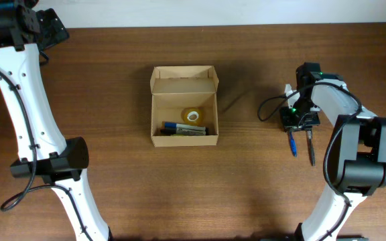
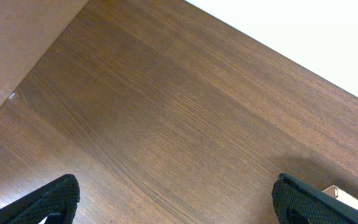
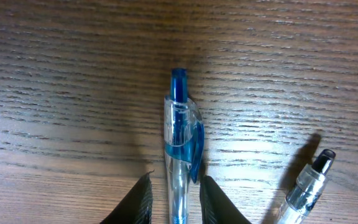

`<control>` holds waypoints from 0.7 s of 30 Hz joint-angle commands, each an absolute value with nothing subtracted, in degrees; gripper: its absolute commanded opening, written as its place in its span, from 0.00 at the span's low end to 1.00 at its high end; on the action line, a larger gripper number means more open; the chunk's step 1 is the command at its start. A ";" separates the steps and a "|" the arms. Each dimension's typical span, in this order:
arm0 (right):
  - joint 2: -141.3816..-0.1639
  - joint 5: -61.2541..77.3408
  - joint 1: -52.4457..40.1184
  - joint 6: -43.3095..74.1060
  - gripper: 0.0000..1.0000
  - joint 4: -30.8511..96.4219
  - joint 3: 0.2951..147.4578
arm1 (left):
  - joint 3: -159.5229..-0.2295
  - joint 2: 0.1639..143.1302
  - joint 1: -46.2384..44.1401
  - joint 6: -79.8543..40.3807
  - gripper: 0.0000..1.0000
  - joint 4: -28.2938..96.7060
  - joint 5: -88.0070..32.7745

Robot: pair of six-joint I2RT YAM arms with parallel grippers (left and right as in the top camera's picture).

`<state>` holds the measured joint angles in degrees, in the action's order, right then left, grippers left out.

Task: Pack container
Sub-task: 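Reach the right gripper to the blue pen and grasp it, then lower the blue pen into the box and open the right gripper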

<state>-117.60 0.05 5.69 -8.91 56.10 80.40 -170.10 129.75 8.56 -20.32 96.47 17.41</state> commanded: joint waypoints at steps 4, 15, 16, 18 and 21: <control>-118.48 -1.76 5.69 -8.47 0.25 55.20 76.79 | -170.60 128.03 8.80 -19.64 1.00 96.51 17.82; -117.51 5.43 5.52 -7.68 0.04 56.16 76.23 | -170.60 128.03 8.80 -19.62 1.00 96.51 17.82; -116.38 10.04 4.97 -9.10 0.04 58.02 78.96 | -170.60 128.03 8.80 -19.64 1.00 96.51 17.82; -114.63 13.52 3.77 -10.31 0.04 60.47 83.02 | -170.60 128.03 8.80 -19.62 1.00 96.51 17.82; -111.68 17.74 0.54 -12.14 0.04 65.49 91.98 | -170.60 128.03 8.80 -19.64 1.00 96.51 17.82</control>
